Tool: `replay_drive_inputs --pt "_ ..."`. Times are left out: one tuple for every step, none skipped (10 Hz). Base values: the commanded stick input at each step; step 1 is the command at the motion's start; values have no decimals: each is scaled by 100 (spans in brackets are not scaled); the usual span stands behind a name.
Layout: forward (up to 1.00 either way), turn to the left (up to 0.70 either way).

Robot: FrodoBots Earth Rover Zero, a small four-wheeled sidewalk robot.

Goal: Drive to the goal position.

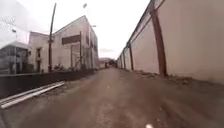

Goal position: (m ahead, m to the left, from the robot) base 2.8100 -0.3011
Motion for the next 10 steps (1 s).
replay_drive_inputs --pt "70 0" --pt "70 0" --pt "70 0" --pt "70 0" --pt "70 0" --pt "70 0" --pt "70 0" --pt "70 0" --pt "70 0" --pt "70 0"
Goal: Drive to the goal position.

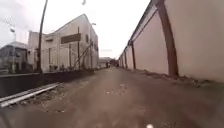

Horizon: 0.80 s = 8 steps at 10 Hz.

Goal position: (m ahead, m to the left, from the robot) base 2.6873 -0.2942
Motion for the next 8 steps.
replay_drive_inputs --pt "70 0" --pt "70 0" --pt "70 0" --pt "70 0" --pt "70 0" --pt "70 0" --pt "70 0" --pt "70 0"
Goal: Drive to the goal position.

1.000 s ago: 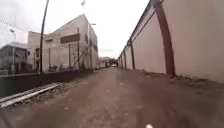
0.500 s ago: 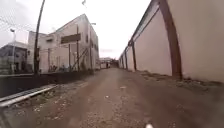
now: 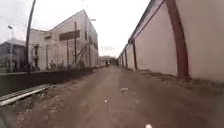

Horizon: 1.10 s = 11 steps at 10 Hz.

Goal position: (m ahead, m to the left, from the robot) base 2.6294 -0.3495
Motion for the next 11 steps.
replay_drive_inputs --pt "70 0" --pt "70 0" --pt "70 0" --pt "70 0" --pt "70 0" --pt "70 0" --pt "70 -9" --pt "70 -31" --pt "70 -35" --pt "70 -35" --pt "70 -35"
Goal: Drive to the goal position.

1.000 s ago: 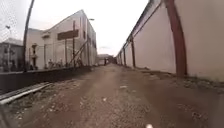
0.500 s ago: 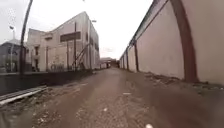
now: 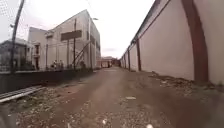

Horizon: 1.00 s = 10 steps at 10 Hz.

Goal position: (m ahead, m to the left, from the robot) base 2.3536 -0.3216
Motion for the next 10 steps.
replay_drive_inputs --pt "70 0" --pt "70 0" --pt "70 0" --pt "70 0" --pt "70 0" --pt "70 0" --pt "70 0" --pt "70 0" --pt "70 0" --pt "70 0"
